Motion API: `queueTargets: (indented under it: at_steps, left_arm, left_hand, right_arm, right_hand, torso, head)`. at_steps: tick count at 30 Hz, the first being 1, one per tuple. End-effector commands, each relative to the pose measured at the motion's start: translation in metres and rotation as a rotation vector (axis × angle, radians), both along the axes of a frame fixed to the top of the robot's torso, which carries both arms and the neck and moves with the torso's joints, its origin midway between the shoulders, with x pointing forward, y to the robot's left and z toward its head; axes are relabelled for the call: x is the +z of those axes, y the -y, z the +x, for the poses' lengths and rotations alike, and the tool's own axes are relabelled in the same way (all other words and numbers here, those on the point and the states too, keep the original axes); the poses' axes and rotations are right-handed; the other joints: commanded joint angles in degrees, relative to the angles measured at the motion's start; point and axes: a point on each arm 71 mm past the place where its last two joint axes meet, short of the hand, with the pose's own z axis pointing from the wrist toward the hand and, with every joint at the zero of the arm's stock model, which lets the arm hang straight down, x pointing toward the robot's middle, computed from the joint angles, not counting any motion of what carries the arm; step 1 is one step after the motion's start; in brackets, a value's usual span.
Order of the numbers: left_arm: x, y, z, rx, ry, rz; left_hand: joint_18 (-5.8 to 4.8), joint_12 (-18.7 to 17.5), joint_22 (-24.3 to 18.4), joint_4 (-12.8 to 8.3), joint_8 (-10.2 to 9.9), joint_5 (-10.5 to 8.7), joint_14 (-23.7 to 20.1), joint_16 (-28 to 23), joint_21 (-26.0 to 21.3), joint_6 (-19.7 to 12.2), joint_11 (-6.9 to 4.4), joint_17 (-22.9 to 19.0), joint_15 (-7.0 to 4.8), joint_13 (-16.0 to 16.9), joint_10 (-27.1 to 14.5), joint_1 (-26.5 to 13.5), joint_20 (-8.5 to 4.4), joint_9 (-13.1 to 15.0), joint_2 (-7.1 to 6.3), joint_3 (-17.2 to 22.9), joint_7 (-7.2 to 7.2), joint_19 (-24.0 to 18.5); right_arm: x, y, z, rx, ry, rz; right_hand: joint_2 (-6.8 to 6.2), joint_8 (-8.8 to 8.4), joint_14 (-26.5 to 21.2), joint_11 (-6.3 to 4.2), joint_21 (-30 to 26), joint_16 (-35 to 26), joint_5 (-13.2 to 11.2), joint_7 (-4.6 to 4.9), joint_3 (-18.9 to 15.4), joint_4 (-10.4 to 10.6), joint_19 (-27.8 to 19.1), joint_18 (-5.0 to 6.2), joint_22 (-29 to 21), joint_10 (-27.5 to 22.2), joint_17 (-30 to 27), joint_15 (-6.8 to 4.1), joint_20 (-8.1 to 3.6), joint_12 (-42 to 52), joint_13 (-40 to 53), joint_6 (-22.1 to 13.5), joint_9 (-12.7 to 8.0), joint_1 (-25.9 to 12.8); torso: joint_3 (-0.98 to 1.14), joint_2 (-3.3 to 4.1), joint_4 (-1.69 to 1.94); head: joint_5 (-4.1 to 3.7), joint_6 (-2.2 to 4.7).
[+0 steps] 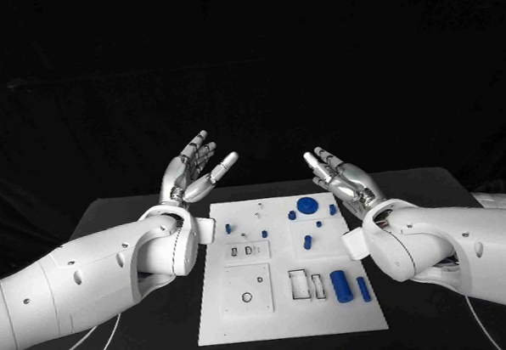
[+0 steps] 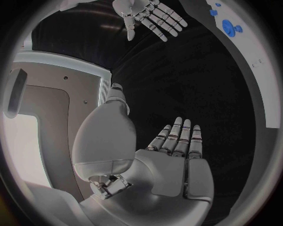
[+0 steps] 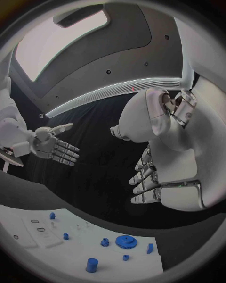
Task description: Assemble the parts on the task board
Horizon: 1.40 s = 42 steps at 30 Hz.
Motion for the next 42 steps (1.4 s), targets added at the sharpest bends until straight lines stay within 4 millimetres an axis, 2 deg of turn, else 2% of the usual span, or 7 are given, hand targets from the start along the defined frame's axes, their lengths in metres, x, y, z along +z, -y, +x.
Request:
queueTargets:
  at_steps: [1,10,27,30,33,37,42]
  left_arm:
    - [0.012,0.008,-0.004,-0.107,0.164,0.002]
    - [0.009,0.009,-0.002,-0.109,0.134,0.009]
    - [-0.008,-0.003,-0.005,-0.102,0.061,0.195]
    - [-0.013,-0.004,-0.007,-0.111,0.058,0.242]
    - [-0.018,-0.006,-0.009,-0.125,0.054,0.292]
    - [-0.023,-0.007,-0.011,-0.142,0.052,0.357]
    - [-0.025,-0.010,-0.013,-0.157,0.058,0.431]
  left_hand:
    - [1.22,1.9,0.5,0.8,0.6,0.14,1.6,2.9,1.1,1.9,1.26,0.4,1.41,0.3,2.1,2.4,1.37,0.3,-0.34,-0.1,4.40,2.6]
    - [3.24,7.2,5.1,0.6,-0.7,-1.86,15.3,7.7,11.9,-8.2,3.65,0.6,3.38,1.0,13.0,2.0,4.95,-0.9,3.10,2.8,-5.66,25.8]
    - [7.45,20.3,12.3,0.7,-0.3,-0.87,62.3,14.5,29.5,-6.9,-11.69,6.9,-11.93,6.8,60.2,-2.5,-4.42,-0.6,2.82,2.5,-3.95,53.5]
    - [4.72,52.6,34.3,0.6,0.1,-0.74,72.4,35.2,49.0,-4.9,-12.51,38.1,-13.24,53.4,68.8,-2.5,-6.77,-0.3,2.72,2.2,-3.55,61.4]
    - [0.70,68.2,62.2,0.7,0.1,-0.84,78.9,52.9,69.9,-3.5,-11.71,71.7,-13.32,81.1,71.0,-2.8,-7.39,-0.2,2.19,1.9,-3.02,68.6]
    - [-2.93,70.5,86.4,0.5,0.9,-0.98,82.7,58.5,85.3,1.5,-10.03,86.5,-12.09,86.4,71.7,-3.4,-7.49,0.4,1.19,1.2,-1.53,78.1]
    - [-3.15,70.5,87.7,0.6,3.1,-0.91,82.7,58.5,86.0,11.8,-7.75,86.5,-9.86,86.4,71.7,-2.9,-6.70,1.8,1.28,1.3,0.05,78.9]
  right_arm:
    - [0.000,-0.011,-0.006,0.178,0.016,-0.085]
    - [-0.002,-0.005,-0.004,0.206,0.007,-0.115]
    - [0.009,0.011,0.009,0.157,0.045,-0.151]
    - [0.015,0.015,0.014,0.153,0.055,-0.165]
    - [0.023,0.020,0.020,0.149,0.069,-0.186]
    - [0.034,0.026,0.027,0.162,0.074,-0.225]
    - [0.044,0.028,0.033,0.194,0.078,-0.298]
  right_hand:
    - [0.65,-0.01,1.0,0.49,0.5,0.5,0.4,10.67,-0.8,0.8,0.3,1.30,0.1,1.2,0.2,0.27,0.82,2.2,0.4,0.5,0.1,2.6]
    - [1.10,0.06,6.8,1.12,3.5,1.7,0.3,10.34,-2.0,0.8,5.1,1.71,1.4,5.2,1.0,0.49,1.19,6.6,0.7,0.7,0.2,4.0]
    - [1.70,0.19,82.3,-5.56,33.0,42.6,0.7,7.80,-5.0,0.9,62.1,6.89,13.0,27.5,30.6,-10.43,-5.30,13.0,1.7,1.2,0.3,5.6]
    - [2.34,0.12,85.4,-5.34,50.2,83.4,0.7,7.95,-6.1,0.9,67.2,5.07,29.0,31.2,77.4,-9.54,-5.62,10.6,1.9,1.0,0.2,6.3]
    - [2.03,0.11,87.9,-5.17,73.8,89.8,0.7,7.23,-6.6,0.9,75.9,0.79,61.8,34.2,89.6,-8.89,-4.34,10.8,2.5,0.9,0.2,6.4]
    - [1.93,0.12,87.9,-6.05,86.0,89.8,0.8,5.88,-7.1,0.9,83.8,-2.56,84.1,39.9,89.6,-9.19,-3.53,15.5,5.3,0.9,0.2,7.0]
    - [1.78,0.66,87.9,-6.55,87.9,89.8,1.4,4.96,-7.7,0.8,86.3,-3.53,89.0,40.6,89.6,-9.36,-3.40,18.8,8.7,2.5,0.7,7.6]
  torso:
    - [0.00,0.02,0.01]
    - [-0.01,0.57,-0.02]
    - [0.44,2.97,0.19]
    - [0.47,3.53,0.30]
    - [0.50,3.96,0.46]
    - [0.45,4.55,0.61]
    - [0.41,5.18,0.66]
  head:
    - [0.01,-0.03]
    - [0.33,-0.92]
    - [1.03,-1.14]
    - [1.01,-1.17]
    - [0.96,-1.22]
    - [0.81,-1.13]
    - [0.76,-1.14]
